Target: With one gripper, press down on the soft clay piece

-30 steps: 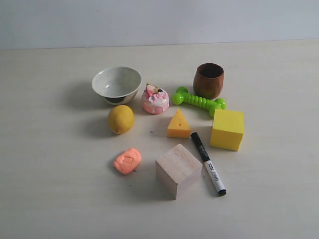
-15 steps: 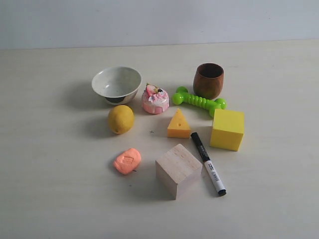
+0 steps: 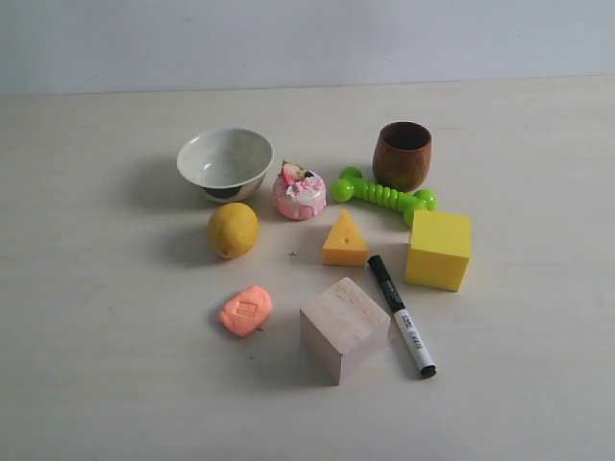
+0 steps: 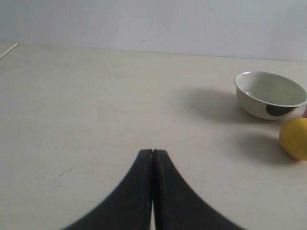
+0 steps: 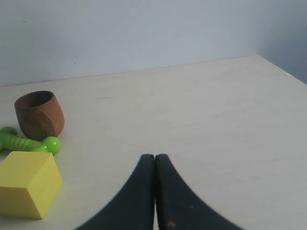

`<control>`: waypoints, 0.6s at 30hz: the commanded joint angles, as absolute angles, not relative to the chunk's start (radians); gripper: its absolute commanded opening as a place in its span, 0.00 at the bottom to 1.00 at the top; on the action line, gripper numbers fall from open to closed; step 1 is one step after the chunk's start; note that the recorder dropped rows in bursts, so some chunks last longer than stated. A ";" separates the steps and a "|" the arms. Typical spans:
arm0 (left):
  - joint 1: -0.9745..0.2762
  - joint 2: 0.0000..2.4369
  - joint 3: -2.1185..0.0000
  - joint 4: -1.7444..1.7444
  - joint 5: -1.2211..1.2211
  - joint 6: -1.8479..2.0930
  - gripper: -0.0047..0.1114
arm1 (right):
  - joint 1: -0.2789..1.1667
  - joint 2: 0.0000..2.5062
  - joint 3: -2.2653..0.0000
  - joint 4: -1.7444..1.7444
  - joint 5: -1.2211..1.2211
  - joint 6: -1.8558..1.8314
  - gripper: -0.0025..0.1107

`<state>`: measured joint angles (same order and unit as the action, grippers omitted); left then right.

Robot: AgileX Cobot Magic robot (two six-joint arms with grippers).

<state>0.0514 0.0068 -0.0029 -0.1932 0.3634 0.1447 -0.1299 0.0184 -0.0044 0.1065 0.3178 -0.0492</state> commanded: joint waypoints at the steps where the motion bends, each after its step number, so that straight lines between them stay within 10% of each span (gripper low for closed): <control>1: 0.048 0.000 0.000 -0.190 0.359 0.148 0.04 | -0.133 0.012 0.000 0.105 0.313 -0.052 0.03; 18: 0.048 0.000 0.000 -0.157 0.353 0.147 0.04 | -0.133 0.012 0.000 0.105 0.313 -0.052 0.03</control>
<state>0.0514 0.0068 -0.0029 -0.1353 0.3655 0.1447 -0.1299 0.0184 -0.0044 0.1065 0.3178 -0.0492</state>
